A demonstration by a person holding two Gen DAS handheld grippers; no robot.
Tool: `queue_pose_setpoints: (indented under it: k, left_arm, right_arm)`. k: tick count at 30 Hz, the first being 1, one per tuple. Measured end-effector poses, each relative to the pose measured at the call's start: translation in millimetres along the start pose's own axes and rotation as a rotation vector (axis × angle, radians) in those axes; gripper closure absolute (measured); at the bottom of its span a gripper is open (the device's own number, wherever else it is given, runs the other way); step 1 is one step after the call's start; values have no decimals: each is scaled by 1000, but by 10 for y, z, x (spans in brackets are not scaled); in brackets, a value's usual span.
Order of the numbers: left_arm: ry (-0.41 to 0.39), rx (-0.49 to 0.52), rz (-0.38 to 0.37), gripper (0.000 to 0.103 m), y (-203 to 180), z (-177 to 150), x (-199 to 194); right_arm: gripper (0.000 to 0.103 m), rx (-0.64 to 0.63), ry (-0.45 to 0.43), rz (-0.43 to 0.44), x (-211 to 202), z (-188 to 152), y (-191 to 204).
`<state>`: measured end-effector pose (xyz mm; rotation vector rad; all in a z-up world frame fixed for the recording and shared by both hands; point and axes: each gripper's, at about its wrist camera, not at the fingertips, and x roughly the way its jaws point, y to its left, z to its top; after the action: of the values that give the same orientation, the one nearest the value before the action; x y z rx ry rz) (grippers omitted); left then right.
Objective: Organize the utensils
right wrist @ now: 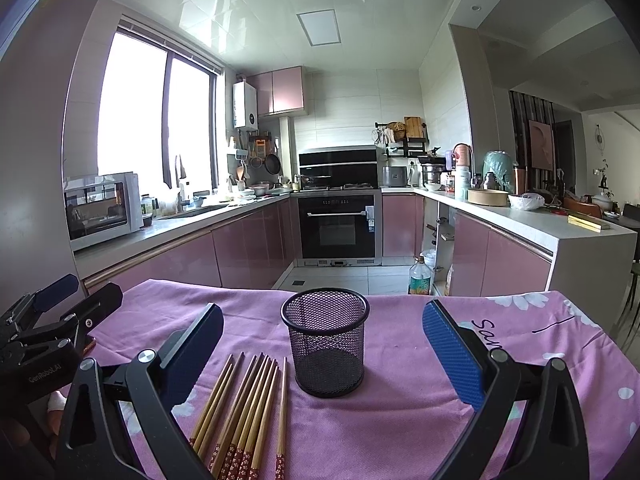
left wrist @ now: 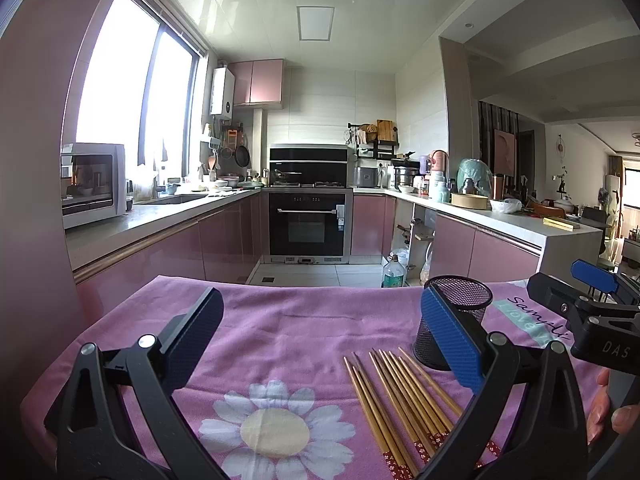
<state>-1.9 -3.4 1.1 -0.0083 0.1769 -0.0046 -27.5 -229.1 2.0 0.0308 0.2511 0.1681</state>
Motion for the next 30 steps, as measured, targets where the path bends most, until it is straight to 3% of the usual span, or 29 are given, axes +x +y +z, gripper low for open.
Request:
queue_pose_setpoints:
  k: [12,18,22,30]
  left_arm:
    - [72,19,-2,6,-21,-41,131]
    - [179,48,-23,6,-20,-155,306]
    - [294,68,-40,6,3,-303,492]
    - [466,67,-112,22,3,-583,811]
  right_arm:
    - [7,8,43,28,65,-43,-51]
    - [7,0,171,68,273,-164,-50]
    - [7,-48,285,88,445,-304,16]
    - [31,-59,484,147,788,-530,76]
